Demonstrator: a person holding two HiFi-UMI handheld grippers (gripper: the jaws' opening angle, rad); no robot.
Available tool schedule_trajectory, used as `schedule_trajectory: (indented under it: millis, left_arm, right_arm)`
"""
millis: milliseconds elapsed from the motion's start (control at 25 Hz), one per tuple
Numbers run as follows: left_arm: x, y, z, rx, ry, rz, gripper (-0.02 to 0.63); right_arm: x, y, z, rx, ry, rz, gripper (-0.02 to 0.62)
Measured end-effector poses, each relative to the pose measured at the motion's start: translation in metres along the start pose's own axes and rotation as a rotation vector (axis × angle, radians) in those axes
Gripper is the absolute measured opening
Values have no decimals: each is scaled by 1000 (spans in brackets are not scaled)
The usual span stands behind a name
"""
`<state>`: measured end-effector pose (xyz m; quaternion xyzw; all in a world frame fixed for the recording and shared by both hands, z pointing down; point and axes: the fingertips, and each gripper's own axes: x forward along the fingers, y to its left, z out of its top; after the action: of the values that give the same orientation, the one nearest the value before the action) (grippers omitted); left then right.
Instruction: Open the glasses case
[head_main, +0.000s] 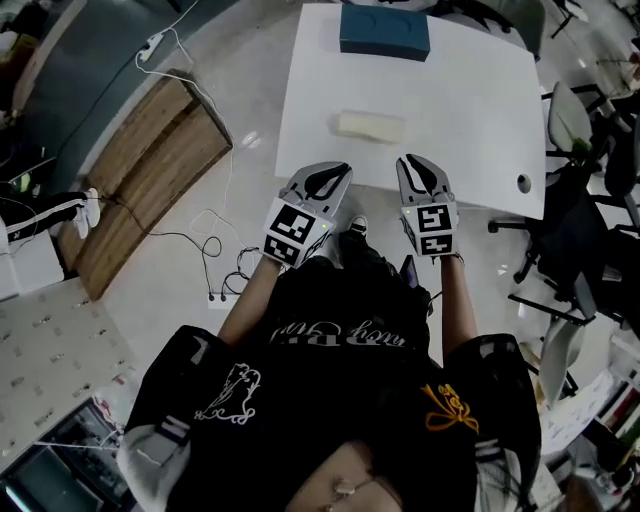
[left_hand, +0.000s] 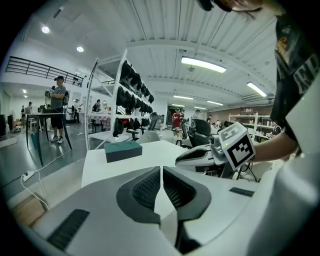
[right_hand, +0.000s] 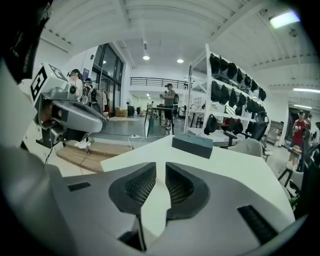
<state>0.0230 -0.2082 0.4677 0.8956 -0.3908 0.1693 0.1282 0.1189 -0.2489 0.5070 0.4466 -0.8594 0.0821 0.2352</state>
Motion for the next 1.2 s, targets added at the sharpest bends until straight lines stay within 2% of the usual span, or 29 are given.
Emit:
schedule_trajectory:
  millis: [280,480,880,1040,1200]
  left_arm:
    - [42,23,-23,11,91,22,21]
    - [53,49,-35,27,140,52,21]
    - [82,104,-74,25,257,38,26]
    - [96,111,-96,36,317,-24,117]
    - [108,118,-118,42,385,-63,123]
  right_arm:
    - [55,-9,-12,-105,69,114,128]
    - [89,-7,-26,-204,121,150,156]
    - [126,-10,-48,-323,264,105,207]
    - [136,-12,-57,-341,314,93,218]
    - [143,-8,-69,-398,381,90,234]
